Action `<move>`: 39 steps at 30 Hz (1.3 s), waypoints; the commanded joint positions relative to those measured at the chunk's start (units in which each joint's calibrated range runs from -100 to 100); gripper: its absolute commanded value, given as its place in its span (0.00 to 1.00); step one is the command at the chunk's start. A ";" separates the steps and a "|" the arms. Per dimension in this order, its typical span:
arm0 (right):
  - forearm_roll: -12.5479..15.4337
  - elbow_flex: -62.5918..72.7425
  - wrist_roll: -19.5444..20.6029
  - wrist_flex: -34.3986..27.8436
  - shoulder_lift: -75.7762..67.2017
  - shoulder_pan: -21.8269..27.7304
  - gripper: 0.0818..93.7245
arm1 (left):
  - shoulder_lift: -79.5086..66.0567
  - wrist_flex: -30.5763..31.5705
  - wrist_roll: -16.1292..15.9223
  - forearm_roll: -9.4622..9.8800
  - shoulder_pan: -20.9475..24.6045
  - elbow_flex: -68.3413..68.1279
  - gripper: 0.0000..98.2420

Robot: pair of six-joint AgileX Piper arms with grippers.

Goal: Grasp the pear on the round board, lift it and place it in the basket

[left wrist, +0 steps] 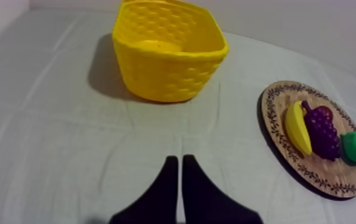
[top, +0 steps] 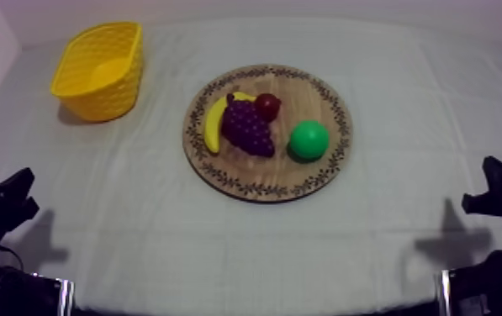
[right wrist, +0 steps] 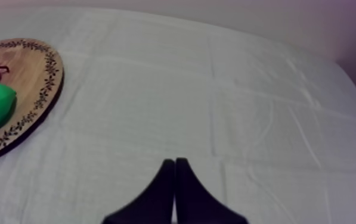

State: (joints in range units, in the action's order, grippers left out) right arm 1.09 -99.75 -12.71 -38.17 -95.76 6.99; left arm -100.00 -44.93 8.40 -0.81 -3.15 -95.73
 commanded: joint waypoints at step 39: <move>0.00 -0.03 -0.05 0.02 0.01 -0.02 0.00 | 45.56 -5.99 10.73 6.19 -12.69 48.98 0.01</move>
State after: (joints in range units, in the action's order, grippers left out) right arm 1.09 -99.75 -12.74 -38.13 -95.76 6.99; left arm -62.01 -50.48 18.18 5.02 -12.94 -53.74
